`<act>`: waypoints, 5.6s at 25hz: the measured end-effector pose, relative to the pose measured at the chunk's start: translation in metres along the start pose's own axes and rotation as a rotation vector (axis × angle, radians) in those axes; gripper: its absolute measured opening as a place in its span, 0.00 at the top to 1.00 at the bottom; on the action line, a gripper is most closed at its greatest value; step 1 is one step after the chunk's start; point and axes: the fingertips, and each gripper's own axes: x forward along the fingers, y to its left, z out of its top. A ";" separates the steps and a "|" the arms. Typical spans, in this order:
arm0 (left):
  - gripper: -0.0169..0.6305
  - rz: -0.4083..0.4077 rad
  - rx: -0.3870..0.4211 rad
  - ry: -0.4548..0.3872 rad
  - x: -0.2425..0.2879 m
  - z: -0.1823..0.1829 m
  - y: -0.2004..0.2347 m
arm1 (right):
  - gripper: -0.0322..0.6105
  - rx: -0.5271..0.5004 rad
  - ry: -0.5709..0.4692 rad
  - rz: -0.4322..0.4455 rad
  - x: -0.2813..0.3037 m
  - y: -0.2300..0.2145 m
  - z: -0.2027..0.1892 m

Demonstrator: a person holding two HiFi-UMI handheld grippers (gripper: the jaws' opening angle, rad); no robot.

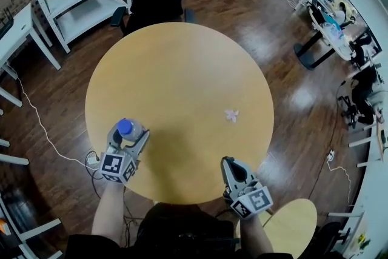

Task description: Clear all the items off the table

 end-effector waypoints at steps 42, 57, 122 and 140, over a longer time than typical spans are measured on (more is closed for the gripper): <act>0.40 -1.262 -0.080 0.065 -0.098 -0.025 -0.680 | 0.95 0.141 -0.440 -1.363 -0.676 0.028 -0.167; 0.40 -1.519 -0.002 0.289 -0.103 -0.113 -0.841 | 0.95 0.353 -0.480 -1.566 -0.732 0.016 -0.240; 0.63 -1.455 0.157 0.061 -0.097 -0.102 -0.921 | 0.95 0.312 -0.501 -1.519 -0.763 -0.049 -0.208; 0.97 -1.295 -0.019 -0.041 -0.146 -0.019 -0.755 | 0.95 0.082 -0.546 -1.421 -0.706 -0.008 -0.154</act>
